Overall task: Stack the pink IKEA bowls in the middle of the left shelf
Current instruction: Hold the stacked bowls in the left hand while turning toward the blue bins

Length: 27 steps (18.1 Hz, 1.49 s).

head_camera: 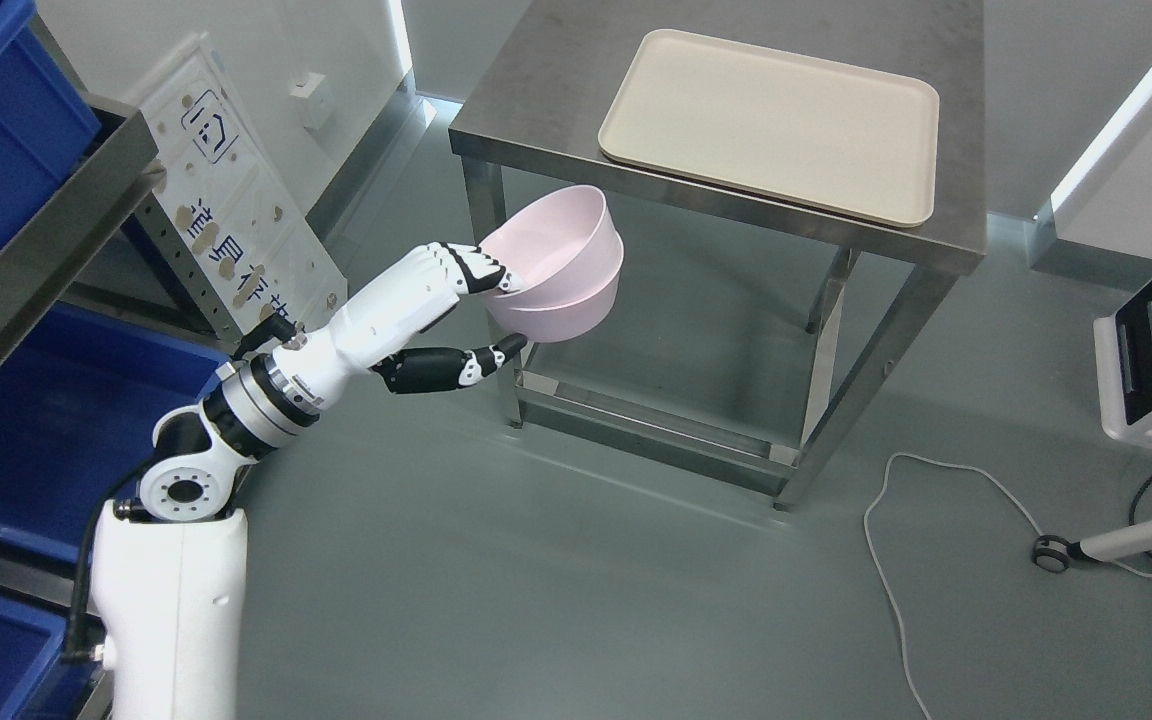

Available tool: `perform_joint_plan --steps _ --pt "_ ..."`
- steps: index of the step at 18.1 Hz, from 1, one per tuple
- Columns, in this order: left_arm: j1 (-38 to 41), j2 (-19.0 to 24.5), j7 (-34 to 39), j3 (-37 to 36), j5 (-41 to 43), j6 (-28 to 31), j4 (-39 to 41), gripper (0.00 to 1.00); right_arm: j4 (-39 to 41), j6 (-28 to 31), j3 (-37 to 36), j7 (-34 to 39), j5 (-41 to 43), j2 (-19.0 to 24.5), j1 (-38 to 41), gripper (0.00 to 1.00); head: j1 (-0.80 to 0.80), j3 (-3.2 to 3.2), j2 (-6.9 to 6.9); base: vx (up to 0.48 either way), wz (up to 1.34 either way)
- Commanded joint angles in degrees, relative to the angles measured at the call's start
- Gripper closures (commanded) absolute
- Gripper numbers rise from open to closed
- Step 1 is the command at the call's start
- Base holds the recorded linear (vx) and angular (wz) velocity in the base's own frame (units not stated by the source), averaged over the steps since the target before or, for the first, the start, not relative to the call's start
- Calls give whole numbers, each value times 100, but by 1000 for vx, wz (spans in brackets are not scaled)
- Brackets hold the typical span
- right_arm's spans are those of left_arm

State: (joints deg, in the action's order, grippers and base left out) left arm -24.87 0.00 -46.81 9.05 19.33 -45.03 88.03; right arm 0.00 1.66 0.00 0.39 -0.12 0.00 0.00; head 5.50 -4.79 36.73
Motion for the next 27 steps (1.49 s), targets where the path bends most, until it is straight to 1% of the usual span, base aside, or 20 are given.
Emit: perform_joint_plan --steps 1,15,20,27 --pt "18 100 5 -87 0 3 -5 95 193 27 -62 -4 12 -100 167 0 0 0 0 0 0" --pt "18 100 14 -123 9 3 -22 95 193 27 -62 -4 12 -100 167 0 0 0 0 -9 65" --pt "18 100 14 -123 9 3 -22 95 193 27 -62 -4 12 -100 167 0 0 0 0 -114 653" --pt "9 100 23 -96 18 3 -22 95 193 27 -70 -4 12 -100 167 0 0 0 -1 -201 1166"
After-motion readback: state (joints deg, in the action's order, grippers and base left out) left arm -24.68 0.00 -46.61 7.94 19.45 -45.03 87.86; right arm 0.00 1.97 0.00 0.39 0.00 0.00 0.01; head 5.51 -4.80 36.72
